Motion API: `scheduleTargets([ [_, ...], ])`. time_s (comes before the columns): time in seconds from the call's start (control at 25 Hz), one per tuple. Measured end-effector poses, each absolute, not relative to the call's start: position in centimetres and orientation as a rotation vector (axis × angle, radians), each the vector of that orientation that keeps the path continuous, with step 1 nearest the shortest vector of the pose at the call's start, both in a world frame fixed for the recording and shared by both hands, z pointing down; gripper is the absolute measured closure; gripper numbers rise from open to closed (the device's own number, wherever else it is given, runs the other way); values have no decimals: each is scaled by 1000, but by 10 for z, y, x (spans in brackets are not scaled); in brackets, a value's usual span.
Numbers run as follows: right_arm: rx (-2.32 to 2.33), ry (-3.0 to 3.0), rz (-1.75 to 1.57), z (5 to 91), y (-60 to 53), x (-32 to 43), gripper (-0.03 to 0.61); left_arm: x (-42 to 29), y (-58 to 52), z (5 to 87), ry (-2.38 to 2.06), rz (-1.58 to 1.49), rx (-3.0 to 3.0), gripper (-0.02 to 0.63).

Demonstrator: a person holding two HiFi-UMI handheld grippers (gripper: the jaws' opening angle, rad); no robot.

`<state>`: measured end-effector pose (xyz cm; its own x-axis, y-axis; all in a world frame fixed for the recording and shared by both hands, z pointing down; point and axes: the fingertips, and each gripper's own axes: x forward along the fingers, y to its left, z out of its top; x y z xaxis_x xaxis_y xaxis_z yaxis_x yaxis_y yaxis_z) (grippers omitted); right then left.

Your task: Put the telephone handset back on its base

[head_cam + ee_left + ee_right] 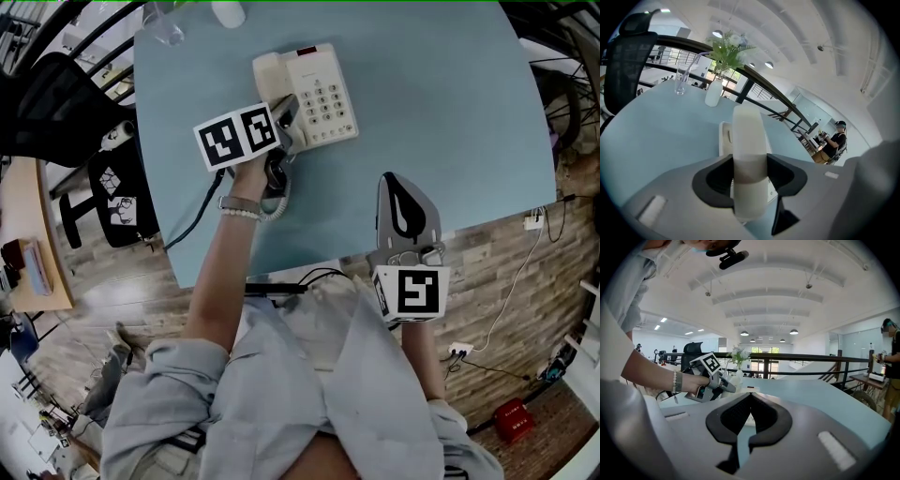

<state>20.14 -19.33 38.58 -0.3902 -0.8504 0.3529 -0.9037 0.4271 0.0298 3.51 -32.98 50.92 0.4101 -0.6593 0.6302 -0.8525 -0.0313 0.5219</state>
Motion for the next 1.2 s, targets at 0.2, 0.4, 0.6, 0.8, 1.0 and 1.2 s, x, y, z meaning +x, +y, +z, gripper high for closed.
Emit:
scheduleTargets([
  [0.2,1506,-2363,241,387,-193,202,572,35,-335,517,-1332,237,1721,407],
  [0.4,1505,-2353,241,388,-194,203,572,34,-341,526,-1347,214,1688,407],
  [0.6,1506,-2347,240,388,-195,205,572,33,-345,531,-1379,203,1666,408],
  [0.8,1509,-2343,241,388,-195,206,572,35,-346,530,-1431,218,1672,408],
  [1.0,1504,-2344,242,389,-194,203,572,33,-345,530,-1474,203,1655,408],
  [1.2,1507,-2341,244,390,-193,201,572,32,-345,532,-1493,198,1647,407],
])
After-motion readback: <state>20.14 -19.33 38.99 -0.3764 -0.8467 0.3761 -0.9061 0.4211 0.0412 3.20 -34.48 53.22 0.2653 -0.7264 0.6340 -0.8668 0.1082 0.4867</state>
